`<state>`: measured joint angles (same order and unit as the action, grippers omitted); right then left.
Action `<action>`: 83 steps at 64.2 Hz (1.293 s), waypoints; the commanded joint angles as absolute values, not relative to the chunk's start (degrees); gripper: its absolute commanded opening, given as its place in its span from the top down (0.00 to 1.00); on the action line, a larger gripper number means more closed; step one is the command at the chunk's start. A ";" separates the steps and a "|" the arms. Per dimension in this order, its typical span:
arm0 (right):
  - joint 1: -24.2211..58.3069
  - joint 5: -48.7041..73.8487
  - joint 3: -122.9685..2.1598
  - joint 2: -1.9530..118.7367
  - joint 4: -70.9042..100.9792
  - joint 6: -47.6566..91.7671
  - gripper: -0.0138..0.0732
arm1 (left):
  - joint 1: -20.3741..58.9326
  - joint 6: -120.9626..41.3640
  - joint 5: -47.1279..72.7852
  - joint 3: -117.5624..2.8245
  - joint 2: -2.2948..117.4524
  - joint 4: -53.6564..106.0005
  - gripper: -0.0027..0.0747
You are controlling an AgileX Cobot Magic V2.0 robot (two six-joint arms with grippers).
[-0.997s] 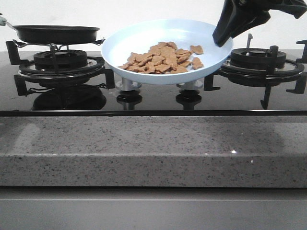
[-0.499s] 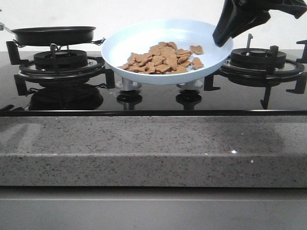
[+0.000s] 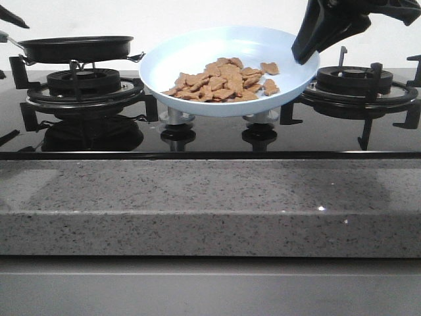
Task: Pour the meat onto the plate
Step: 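Lower the empty pan back onto its burner with the left gripper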
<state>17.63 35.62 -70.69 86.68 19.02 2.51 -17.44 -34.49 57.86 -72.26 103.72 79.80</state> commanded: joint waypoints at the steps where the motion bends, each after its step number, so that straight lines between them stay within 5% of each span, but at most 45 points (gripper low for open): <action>1: 17.69 32.64 -72.31 84.14 20.42 2.77 0.92 | -17.71 -33.67 61.85 -73.92 100.03 81.50 0.25; 12: 17.69 32.69 -72.31 84.14 20.42 2.77 0.92 | -17.71 -32.46 61.09 -73.82 96.75 79.72 0.36; 23: 17.69 32.64 -72.31 84.14 20.42 2.77 0.92 | -17.71 -29.20 60.37 -73.82 92.79 74.09 0.76; 33: 17.69 32.64 -72.31 84.14 20.42 2.77 0.92 | -17.71 -29.20 60.51 -73.03 89.56 72.96 0.95; 61: 17.69 32.65 -72.31 84.14 20.42 2.77 0.92 | -17.00 -29.09 49.15 -66.15 64.27 54.38 0.98; 83: 17.69 32.71 -72.31 84.14 20.42 2.77 0.92 | -2.14 -17.58 37.54 -55.58 38.20 20.68 0.99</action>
